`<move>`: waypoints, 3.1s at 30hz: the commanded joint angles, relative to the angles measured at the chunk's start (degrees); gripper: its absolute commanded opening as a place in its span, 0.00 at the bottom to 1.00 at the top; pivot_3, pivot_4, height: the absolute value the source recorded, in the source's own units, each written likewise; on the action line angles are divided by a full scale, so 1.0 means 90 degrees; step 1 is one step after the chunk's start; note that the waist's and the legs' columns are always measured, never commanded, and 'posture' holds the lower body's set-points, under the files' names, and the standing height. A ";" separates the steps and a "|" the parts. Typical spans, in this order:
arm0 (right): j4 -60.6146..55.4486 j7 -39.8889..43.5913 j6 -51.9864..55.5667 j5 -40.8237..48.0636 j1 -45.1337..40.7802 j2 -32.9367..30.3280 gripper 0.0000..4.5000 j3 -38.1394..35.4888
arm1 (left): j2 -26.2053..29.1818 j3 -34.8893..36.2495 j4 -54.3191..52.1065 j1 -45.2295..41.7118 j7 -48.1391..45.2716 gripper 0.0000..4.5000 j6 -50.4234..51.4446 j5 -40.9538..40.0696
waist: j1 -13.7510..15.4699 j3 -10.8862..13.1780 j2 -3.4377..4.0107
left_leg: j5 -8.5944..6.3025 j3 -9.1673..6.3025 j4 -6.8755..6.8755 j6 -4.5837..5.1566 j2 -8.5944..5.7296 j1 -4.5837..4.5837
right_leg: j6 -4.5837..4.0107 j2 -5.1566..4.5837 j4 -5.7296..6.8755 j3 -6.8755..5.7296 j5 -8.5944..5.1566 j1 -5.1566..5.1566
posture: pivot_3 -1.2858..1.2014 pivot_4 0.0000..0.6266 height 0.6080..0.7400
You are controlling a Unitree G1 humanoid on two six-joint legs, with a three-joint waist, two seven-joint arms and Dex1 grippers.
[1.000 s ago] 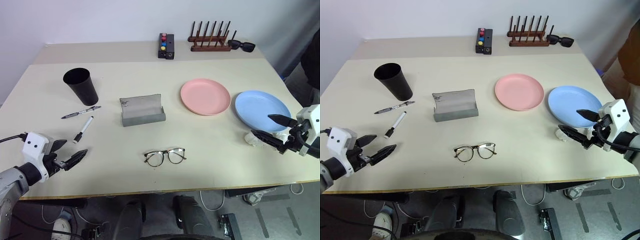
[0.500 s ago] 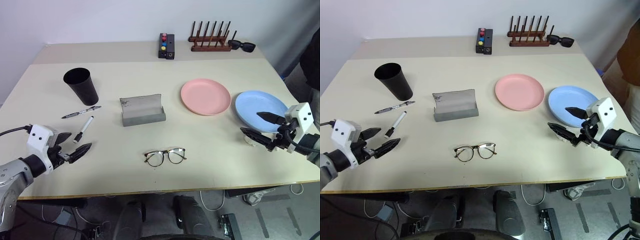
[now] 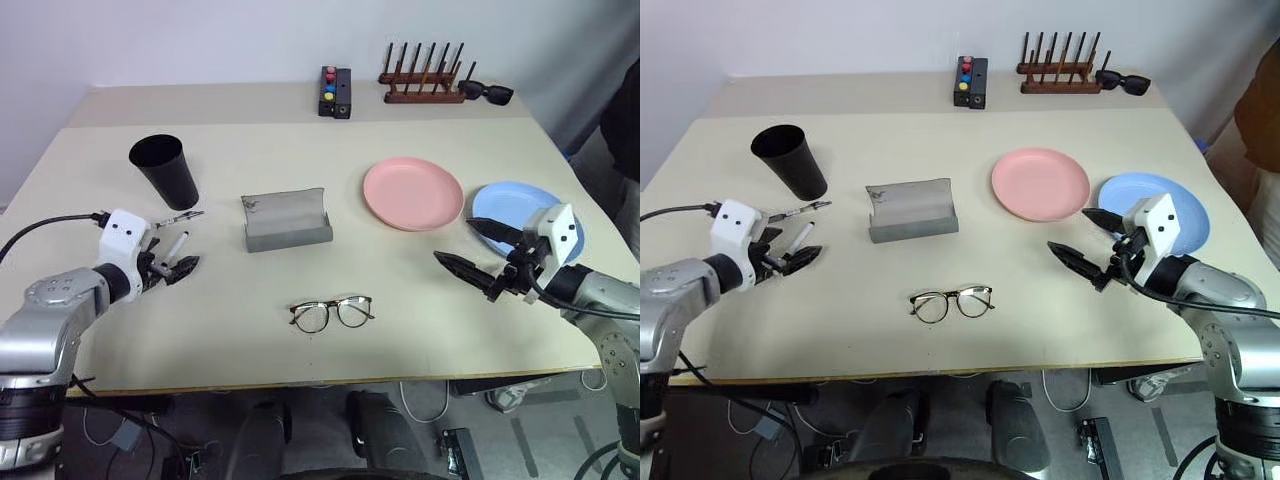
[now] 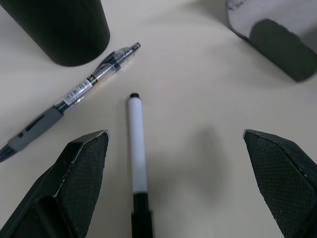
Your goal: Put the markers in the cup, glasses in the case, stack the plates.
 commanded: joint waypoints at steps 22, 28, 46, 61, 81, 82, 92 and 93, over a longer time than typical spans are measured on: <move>-0.1339 -0.0491 0.0341 0.0583 -0.0303 0.0424 1.00 0.0806 | -0.0091 -0.0699 0.1283 -0.1459 0.0626 0.23 0.2033 0.0440 | 0.0066 -0.0003 0.0002 | 0.0000 0.0000 0.0000 0.0001 -0.0001 0.0009 | 0.0003 0.0001 0.0012 -0.0001 0.0002 -0.0002 | 0.52 0.24 0.96; -0.1304 -0.0470 0.0331 0.0571 -0.0306 0.0413 1.00 0.0833 | 0.0216 -0.0831 0.0817 -0.1181 0.0108 0.01 0.0853 0.0579 | 0.0052 -0.0003 0.0002 | 0.0000 0.0001 0.0000 0.0000 -0.0001 0.0008 | 0.0003 0.0000 0.0012 -0.0001 0.0002 -0.0002 | 0.52 0.24 0.96; -0.0970 -0.1454 0.0340 0.0213 -0.2877 0.1995 1.00 0.2404 | -0.1277 0.0318 0.1619 -0.3527 0.1493 0.01 -0.3402 0.0995 | 0.0065 0.0002 -0.0008 | 0.0000 -0.0008 0.0001 0.0000 0.0001 -0.0003 | 0.0007 0.0008 0.0007 -0.0007 0.0010 -0.0011 | 0.52 0.24 0.96; -0.0061 -0.2274 -0.0078 -0.0417 -0.3587 0.3679 1.00 0.2764 | -0.1838 0.0373 0.5350 -0.4246 0.2895 0.01 -0.6484 0.1733 | 0.0103 0.0001 -0.0010 | -0.0001 -0.0018 0.0001 0.0001 -0.0020 -0.0022 | 0.0031 -0.0013 0.0008 -0.0014 0.0026 -0.0021 | 0.52 0.24 0.96; -0.0141 -0.2158 -0.0044 -0.0381 -0.3504 0.3698 1.00 0.2759 | -0.1961 0.0358 0.6358 -0.4318 0.2703 0.01 -0.7119 0.1654 | 0.0083 0.0001 -0.0010 | -0.0001 -0.0020 0.0000 0.0001 -0.0020 -0.0022 | 0.0031 -0.0011 0.0009 -0.0015 0.0026 -0.0021 | 0.52 0.24 0.96; -0.0136 -0.2151 -0.0045 -0.0381 -0.3506 0.3700 1.00 0.2759 | -0.1962 0.0364 0.6364 -0.4322 0.2707 0.09 -0.7114 0.1644 | 0.0083 0.0001 -0.0010 | -0.0001 -0.0020 0.0000 0.0001 -0.0020 -0.0021 | 0.0031 -0.0011 0.0009 -0.0015 0.0026 -0.0021 | 0.52 0.24 0.96; -0.0149 -0.2118 -0.0023 -0.0356 -0.3500 0.3688 1.00 0.2751 | -0.1979 0.0371 0.6365 -0.4331 0.2753 0.80 -0.7075 0.1630 | 0.0083 0.0001 -0.0010 | -0.0001 -0.0021 0.0000 0.0001 -0.0020 -0.0021 | 0.0031 -0.0010 0.0009 -0.0015 0.0026 -0.0021 | 0.52 0.24 0.96; -0.0145 -0.2114 -0.0023 -0.0356 -0.3504 0.3688 1.00 0.2749 | -0.1984 0.0375 0.6365 -0.4334 0.2749 0.80 -0.7072 0.1621 | 0.0084 0.0001 -0.0010 | -0.0001 -0.0021 0.0000 0.0001 -0.0020 -0.0022 | 0.0031 -0.0010 0.0009 -0.0016 0.0026 -0.0021 | 0.52 0.24 0.96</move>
